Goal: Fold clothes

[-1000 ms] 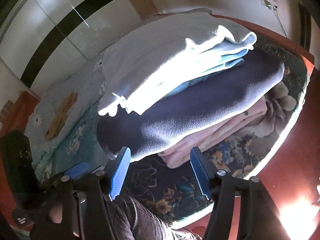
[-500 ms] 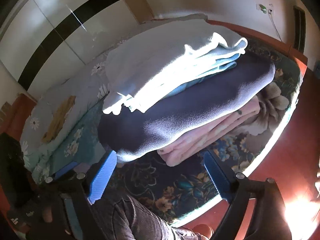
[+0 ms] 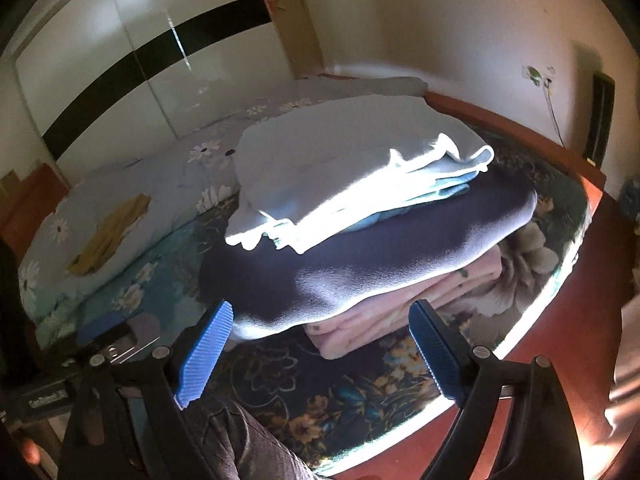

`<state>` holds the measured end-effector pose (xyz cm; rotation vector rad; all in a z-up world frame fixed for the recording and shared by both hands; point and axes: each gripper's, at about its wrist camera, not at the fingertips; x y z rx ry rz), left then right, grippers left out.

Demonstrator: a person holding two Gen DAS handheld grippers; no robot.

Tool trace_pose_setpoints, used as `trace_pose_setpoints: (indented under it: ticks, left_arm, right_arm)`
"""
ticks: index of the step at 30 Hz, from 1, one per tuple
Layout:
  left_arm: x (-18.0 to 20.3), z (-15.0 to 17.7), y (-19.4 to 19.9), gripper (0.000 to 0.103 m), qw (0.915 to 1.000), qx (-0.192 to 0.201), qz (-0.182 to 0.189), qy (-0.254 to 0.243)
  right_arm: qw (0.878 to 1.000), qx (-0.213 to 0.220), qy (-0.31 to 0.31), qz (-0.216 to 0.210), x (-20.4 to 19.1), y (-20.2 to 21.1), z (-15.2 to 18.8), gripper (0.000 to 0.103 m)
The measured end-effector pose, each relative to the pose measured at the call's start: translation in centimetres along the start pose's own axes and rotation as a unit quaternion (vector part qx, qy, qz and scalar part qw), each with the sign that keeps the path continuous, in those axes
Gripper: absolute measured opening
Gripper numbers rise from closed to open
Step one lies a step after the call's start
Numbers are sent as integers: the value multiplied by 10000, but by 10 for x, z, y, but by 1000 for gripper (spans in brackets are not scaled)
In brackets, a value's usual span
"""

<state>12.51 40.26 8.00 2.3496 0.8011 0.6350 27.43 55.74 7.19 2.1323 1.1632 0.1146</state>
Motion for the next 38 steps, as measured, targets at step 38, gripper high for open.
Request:
trace_pose_setpoints:
  ticks: [38]
  left_arm:
    - [-3,17,0,103,9993,62,266,240]
  right_arm:
    - [9924,609,497,951,-1,18,27,91]
Point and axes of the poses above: each gripper's, at about its wrist camera, not at the fingertips, and y roughly against the way its jaws point, x to its right, z to its underside, and after that the axes turned 7 degrees about x, right-handed
